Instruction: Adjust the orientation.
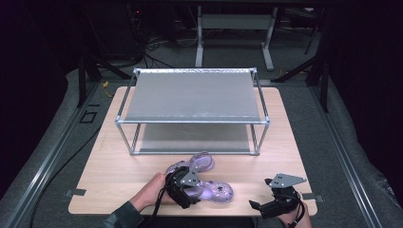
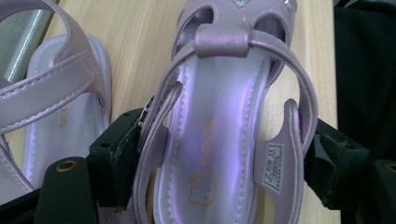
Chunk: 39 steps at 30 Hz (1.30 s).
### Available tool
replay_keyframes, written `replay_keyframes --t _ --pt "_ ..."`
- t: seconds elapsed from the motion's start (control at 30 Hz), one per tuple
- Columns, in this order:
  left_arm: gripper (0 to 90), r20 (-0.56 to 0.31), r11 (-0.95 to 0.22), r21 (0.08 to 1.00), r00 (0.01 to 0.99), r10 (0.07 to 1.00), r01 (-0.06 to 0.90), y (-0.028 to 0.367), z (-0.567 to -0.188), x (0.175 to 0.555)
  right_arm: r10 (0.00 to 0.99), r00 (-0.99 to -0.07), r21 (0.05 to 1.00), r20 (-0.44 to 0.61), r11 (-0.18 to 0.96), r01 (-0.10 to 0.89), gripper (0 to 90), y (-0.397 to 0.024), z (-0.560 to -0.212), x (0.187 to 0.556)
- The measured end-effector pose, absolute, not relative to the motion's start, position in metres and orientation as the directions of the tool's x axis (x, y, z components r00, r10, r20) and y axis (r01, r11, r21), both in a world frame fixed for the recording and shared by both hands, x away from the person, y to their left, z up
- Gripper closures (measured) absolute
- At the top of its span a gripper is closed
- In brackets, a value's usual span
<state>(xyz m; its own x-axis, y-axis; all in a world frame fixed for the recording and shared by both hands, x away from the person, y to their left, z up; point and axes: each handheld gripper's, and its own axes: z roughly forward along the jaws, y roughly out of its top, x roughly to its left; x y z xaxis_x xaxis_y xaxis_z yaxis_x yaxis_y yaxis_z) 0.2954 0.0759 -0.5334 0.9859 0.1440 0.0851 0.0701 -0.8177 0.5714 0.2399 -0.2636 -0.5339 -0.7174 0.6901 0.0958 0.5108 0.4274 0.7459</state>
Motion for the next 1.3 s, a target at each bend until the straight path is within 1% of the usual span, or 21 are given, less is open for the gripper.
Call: replay_keyframes --t 0.1,0.23,0.33,0.57,0.77,0.83,1.03,1.3 --pt "27.7 0.109 -0.823 0.563 0.979 0.17 0.081 0.074 -0.535 0.293 0.692 -0.716 0.746 0.096 0.426 0.512 0.1 -0.263 -0.534 0.239" --pt "35.7 0.103 -0.816 0.57 0.977 0.186 0.095 0.075 -0.535 0.292 0.695 -0.713 0.747 0.093 0.425 0.512 0.5 -0.264 -0.533 0.24" --pt "37.9 0.103 -0.809 0.579 0.976 0.193 0.098 0.076 -0.535 0.29 0.7 -0.708 0.747 0.095 0.42 0.516 0.6 -0.265 -0.534 0.24" --pt "40.6 0.1 -0.799 0.591 0.974 0.203 0.106 0.078 -0.535 0.288 0.71 -0.698 0.75 0.095 0.409 0.519 1.3 -0.267 -0.535 0.241" --pt "42.6 0.12 -0.775 0.624 0.967 0.223 0.101 0.08 -0.536 0.283 0.716 -0.691 0.751 0.098 0.403 0.523 1.7 -0.268 -0.535 0.242" --pt "43.1 0.115 -0.767 0.634 0.968 0.224 0.102 0.081 -0.535 0.282 0.717 -0.69 0.749 0.094 0.405 0.524 2.0 -0.268 -0.536 0.242" --pt "43.6 0.12 -0.753 0.651 0.966 0.231 0.099 0.085 -0.529 0.28 0.723 -0.685 0.75 0.09 0.404 0.524 2.1 -0.269 -0.535 0.243" --pt "43.4 0.138 -0.735 0.669 0.954 0.266 0.108 0.092 -0.52 0.275 0.732 -0.676 0.754 0.084 0.397 0.524 2.2 -0.27 -0.534 0.244"
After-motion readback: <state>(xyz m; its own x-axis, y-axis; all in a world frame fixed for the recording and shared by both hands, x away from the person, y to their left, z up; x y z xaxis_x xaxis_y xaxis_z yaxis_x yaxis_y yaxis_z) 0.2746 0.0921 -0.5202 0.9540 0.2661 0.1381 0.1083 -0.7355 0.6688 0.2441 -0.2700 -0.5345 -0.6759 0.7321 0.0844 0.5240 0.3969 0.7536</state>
